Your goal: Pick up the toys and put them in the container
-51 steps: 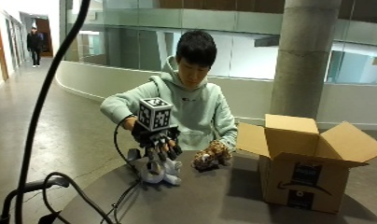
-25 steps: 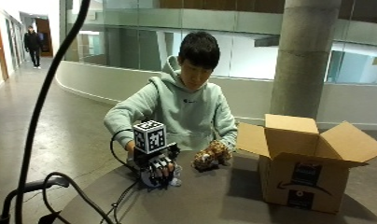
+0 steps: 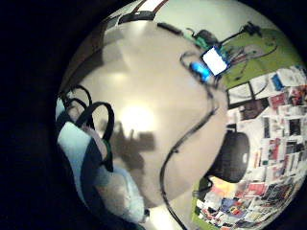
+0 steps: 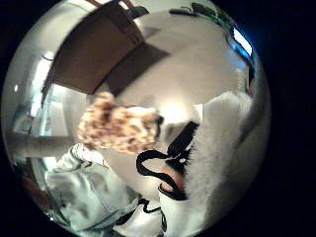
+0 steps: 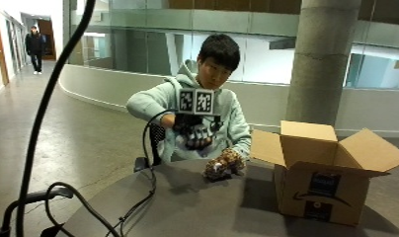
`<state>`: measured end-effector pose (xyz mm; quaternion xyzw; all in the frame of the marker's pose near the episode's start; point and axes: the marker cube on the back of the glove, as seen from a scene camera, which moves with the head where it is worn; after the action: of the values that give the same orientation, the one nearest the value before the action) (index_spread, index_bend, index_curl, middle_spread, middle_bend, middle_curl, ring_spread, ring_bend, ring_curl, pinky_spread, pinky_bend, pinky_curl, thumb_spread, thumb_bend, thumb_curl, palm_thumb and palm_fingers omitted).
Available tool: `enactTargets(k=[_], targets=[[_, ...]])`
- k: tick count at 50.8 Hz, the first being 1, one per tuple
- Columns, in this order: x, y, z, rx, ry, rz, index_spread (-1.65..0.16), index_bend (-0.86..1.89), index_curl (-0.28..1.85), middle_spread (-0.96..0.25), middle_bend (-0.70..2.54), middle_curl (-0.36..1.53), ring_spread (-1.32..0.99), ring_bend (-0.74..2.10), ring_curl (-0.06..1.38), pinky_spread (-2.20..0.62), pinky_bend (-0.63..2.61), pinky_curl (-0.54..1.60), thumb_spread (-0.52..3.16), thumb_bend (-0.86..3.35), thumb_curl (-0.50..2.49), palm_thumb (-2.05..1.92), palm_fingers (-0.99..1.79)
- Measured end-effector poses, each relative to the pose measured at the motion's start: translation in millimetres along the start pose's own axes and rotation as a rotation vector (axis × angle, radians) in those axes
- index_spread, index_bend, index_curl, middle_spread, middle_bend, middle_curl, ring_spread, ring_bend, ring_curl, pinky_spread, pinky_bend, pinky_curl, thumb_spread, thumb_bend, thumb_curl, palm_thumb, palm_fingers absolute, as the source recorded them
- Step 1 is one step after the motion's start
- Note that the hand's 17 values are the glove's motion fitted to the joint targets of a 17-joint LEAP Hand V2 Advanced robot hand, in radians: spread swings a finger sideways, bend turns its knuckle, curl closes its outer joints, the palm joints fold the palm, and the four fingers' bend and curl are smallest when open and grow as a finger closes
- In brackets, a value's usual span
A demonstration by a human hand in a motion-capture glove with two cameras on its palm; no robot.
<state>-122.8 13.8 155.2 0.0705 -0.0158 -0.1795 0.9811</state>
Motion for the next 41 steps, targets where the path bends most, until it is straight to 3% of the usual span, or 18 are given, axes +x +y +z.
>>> enactTargets(k=[10, 18, 32, 41], targets=[[-61.6, -49.8, -119.5, 0.093, 0.042, -0.001, -0.29, 0.65, 0.77, -0.23, 1.16, 0.81, -0.32, 1.37, 0.58, -0.38, 1.03, 0.51, 1.02, 0.06, 0.6, 0.43, 1.17], [-121.9, -94.3, -186.3, 0.09, -0.001, 0.189, -0.3, 0.66, 0.85, -0.23, 1.19, 0.82, -0.31, 1.4, 0.59, -0.38, 1.04, 0.53, 1.0, 0.04, 0.65, 0.43, 1.13], [-182.8, -193.0, -232.0, 0.093, -0.02, 0.528, -0.31, 0.62, 0.97, -0.23, 1.21, 0.82, -0.3, 1.41, 0.58, -0.37, 1.01, 0.52, 0.99, 0.0, 0.71, 0.43, 1.09], [-209.3, -238.3, -246.1, 0.125, -0.062, 0.619, -0.32, 0.55, 1.03, -0.23, 1.21, 0.82, -0.29, 1.41, 0.57, -0.37, 1.0, 0.51, 1.01, -0.01, 0.74, 0.41, 1.09]])
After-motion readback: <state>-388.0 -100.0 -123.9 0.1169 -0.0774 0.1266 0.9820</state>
